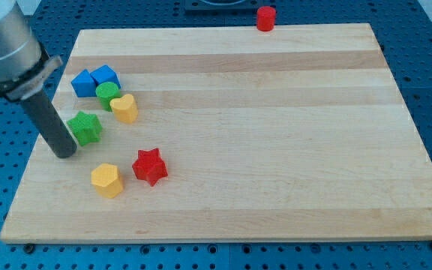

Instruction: Push the green blocks towards the center of the board

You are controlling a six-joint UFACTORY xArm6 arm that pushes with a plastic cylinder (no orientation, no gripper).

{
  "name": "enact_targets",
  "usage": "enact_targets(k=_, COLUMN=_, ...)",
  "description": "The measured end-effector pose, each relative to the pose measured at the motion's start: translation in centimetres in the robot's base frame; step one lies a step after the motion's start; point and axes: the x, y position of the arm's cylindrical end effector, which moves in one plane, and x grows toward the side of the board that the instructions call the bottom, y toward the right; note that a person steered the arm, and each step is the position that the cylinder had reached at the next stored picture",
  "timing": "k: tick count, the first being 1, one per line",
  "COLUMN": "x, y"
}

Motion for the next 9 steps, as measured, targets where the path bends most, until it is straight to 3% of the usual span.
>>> enact_targets(k=1, x=-0.5, y=1.1)
enact_targets(k=4, x=-7.4, y=-0.4)
enact_targets(k=5, x=-5.1, y=-1.2)
enact_targets(k=6, x=-5.4, y=-3.4)
enact_targets(k=8, x=-9.8, y=-0.3)
enact_targets(k=9, x=-11.2, y=4.5)
